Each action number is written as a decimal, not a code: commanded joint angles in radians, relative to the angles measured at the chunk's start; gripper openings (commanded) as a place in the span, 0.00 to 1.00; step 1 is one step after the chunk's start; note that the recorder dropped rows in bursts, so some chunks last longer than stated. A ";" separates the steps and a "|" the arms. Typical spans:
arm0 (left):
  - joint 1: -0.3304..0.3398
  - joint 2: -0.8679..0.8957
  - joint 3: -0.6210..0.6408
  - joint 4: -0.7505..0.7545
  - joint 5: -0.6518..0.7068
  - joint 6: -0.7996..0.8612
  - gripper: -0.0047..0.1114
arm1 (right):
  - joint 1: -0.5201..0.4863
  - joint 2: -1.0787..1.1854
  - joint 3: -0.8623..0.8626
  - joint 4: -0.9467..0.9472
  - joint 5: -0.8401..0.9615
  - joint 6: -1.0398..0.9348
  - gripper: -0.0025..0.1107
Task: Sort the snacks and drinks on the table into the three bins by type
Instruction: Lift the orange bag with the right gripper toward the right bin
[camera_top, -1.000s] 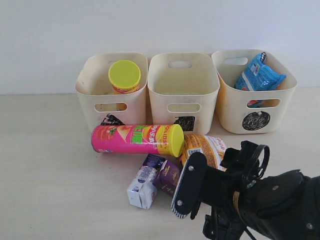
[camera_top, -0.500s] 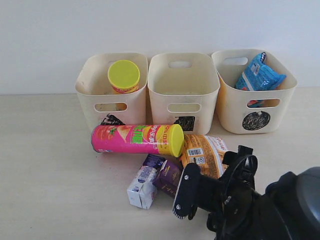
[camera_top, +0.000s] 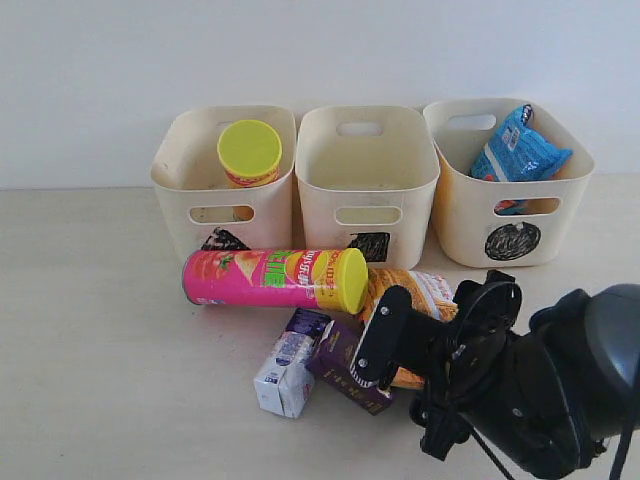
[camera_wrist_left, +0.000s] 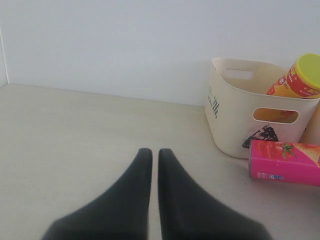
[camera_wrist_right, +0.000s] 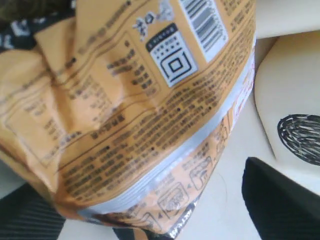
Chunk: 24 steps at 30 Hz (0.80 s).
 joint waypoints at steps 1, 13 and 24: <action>-0.001 -0.004 -0.004 -0.003 -0.006 -0.007 0.07 | -0.033 -0.002 -0.015 -0.001 -0.069 0.011 0.69; -0.001 -0.004 -0.004 -0.003 -0.006 -0.007 0.07 | -0.037 0.029 -0.075 -0.001 -0.126 -0.044 0.68; -0.001 -0.004 -0.004 -0.003 -0.006 -0.007 0.07 | -0.037 0.189 -0.160 -0.001 -0.064 -0.039 0.70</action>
